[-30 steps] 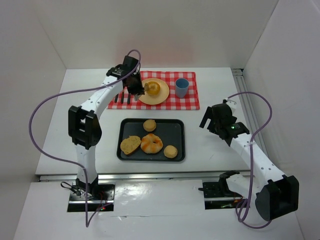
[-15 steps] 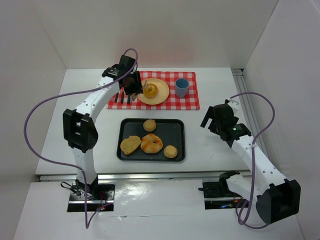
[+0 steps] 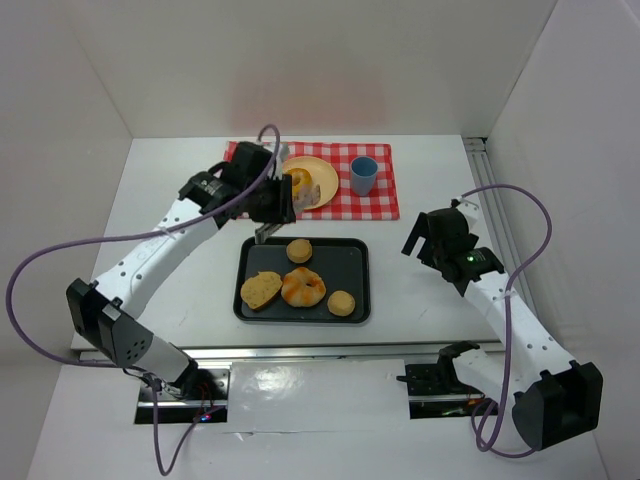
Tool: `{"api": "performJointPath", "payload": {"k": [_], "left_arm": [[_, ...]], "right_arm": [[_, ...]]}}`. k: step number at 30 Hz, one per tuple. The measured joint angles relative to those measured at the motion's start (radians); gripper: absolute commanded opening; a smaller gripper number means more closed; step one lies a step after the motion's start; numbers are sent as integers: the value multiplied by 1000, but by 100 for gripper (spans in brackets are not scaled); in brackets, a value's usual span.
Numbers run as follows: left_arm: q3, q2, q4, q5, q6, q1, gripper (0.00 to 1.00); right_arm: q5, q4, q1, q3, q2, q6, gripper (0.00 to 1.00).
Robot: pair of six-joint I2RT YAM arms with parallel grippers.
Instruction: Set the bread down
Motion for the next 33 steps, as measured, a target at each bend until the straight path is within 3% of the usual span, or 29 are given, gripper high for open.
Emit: {"api": "performJointPath", "payload": {"k": [8,16,27,31,32,33], "left_arm": [[-287,-53,-47,178,68,-102,54],[-334,-136,-45,326,95,-137,55],[-401,-74,-32,398,113,-171,56],[-407,-51,-31,402,113,-182,40],[-407,-46,-30,402,114,-182,30],[-407,-43,-31,403,111,-183,30]], "right_arm": [[-1,0,0,0,-6,0,100],[-6,0,0,0,-6,0,100],[-11,0,0,0,-6,0,100],[-14,0,0,0,-6,3,100],[-15,0,0,0,-6,4,100],[-16,0,0,0,-6,4,100]]}}
